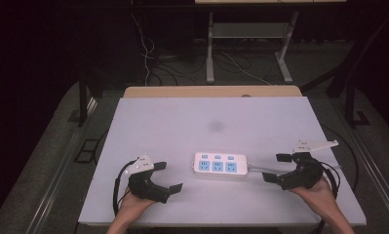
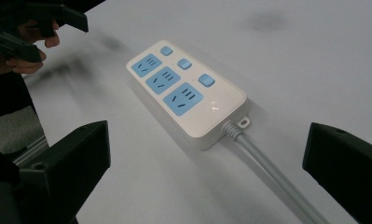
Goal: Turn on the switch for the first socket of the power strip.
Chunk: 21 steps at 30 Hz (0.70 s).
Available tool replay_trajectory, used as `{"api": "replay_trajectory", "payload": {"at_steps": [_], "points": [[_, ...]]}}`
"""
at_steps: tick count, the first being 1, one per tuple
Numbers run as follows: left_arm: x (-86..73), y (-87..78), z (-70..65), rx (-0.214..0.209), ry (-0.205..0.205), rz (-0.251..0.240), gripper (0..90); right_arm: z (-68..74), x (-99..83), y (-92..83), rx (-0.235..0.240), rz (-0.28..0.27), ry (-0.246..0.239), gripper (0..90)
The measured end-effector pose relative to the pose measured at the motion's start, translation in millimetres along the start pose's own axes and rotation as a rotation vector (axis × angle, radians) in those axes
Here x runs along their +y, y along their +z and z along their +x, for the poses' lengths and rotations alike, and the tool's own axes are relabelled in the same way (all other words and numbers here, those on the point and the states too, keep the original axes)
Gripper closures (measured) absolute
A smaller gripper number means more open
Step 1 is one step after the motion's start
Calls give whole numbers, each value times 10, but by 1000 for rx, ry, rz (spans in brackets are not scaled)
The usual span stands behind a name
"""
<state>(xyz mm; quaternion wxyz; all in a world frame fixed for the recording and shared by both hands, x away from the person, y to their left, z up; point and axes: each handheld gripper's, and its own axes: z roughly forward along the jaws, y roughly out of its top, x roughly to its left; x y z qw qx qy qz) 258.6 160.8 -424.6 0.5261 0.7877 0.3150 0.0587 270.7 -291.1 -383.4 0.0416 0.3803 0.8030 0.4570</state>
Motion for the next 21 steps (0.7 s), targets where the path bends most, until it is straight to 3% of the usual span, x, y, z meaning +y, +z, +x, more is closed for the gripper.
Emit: {"api": "replay_trajectory", "payload": {"at_steps": [21], "points": [[-4, 11, -5, -5, -1, 4, 0, 70, 352, 102, 12, 75, -75, 4]]}}
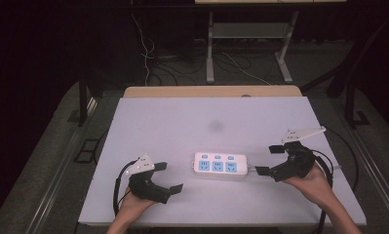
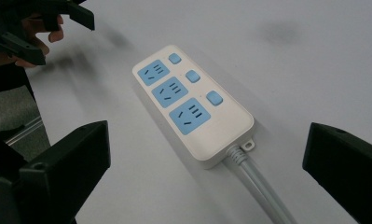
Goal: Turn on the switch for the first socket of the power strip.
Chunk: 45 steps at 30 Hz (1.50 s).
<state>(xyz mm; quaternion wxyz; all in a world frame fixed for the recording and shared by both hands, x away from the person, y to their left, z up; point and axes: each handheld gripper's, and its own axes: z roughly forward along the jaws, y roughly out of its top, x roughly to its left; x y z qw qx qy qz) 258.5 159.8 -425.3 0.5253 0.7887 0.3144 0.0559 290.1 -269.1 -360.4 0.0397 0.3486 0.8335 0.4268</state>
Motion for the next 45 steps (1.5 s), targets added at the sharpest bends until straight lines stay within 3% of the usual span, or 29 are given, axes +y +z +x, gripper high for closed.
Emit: {"api": "replay_trajectory", "payload": {"at_steps": [20, 45], "points": [[-2, 5, 4, 1, 2, 8, 0, 66, 309, 231, 10, 75, -73, 4], [-9, 19, 8, -4, 0, 18, 0, 9, 453, 595, 25, 151, -81, 4]]}}
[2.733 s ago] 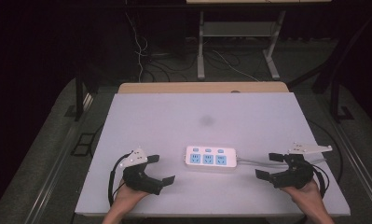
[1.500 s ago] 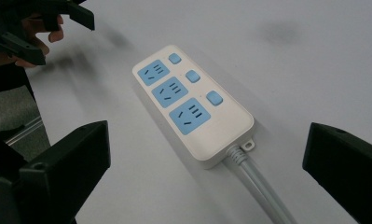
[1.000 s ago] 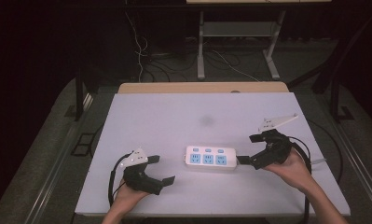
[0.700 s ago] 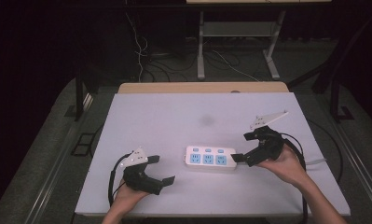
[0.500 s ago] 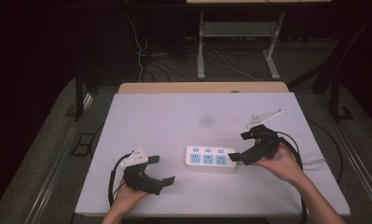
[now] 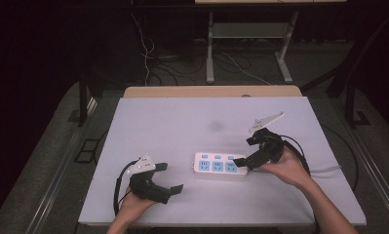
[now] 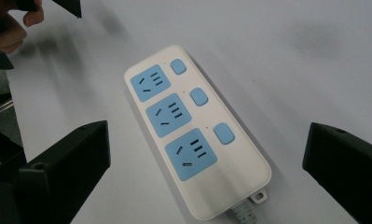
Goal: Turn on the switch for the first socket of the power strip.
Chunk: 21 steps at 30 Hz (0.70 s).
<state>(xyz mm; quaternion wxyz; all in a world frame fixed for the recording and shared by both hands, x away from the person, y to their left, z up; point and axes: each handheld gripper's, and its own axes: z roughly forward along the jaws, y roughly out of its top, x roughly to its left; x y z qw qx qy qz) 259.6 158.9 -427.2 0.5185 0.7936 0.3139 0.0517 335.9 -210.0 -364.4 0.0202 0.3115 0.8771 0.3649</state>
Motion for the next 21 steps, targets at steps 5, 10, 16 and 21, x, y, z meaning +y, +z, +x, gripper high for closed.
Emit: {"api": "replay_trajectory", "payload": {"at_steps": [5, 10, 16, 21], "points": [[0, -3, 2, -4, -1, -3, 0, -19, 4, 54, -3, 15, 0, 4], [-1, 0, 0, -1, 1, -2, 0, -30, 14, 96, -1, 20, -14, 183], [-1, 1, 3, -1, 2, -1, 0, -58, 17, 158, -13, 42, -6, 396], [-2, 4, 5, 0, 2, 3, 0, -97, 20, 189, 1, 48, 11, 500]]}}
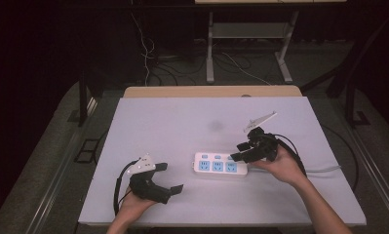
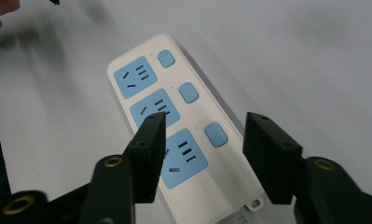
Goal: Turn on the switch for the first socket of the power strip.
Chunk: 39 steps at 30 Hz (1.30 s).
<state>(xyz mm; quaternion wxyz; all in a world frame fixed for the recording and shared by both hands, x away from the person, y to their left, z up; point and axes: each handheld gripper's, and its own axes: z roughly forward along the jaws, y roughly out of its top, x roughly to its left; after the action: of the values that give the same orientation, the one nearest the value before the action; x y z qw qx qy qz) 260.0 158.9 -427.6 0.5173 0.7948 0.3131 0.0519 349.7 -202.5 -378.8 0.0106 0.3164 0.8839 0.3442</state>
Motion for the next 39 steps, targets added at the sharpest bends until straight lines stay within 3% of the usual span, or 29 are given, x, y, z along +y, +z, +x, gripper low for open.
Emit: {"api": "replay_trajectory", "payload": {"at_steps": [5, 21, 39], "points": [[0, 1, 2, 1, 1, 0, 0, -35, 9, 55, 32, 11, 7, 605], [-1, 3, 11, 11, -1, 0, 0, -129, 29, 213, 69, 10, 36, 894], [-1, 2, 15, 10, 1, 2, 0, -193, 13, 369, 88, 16, 52, 894]]}}
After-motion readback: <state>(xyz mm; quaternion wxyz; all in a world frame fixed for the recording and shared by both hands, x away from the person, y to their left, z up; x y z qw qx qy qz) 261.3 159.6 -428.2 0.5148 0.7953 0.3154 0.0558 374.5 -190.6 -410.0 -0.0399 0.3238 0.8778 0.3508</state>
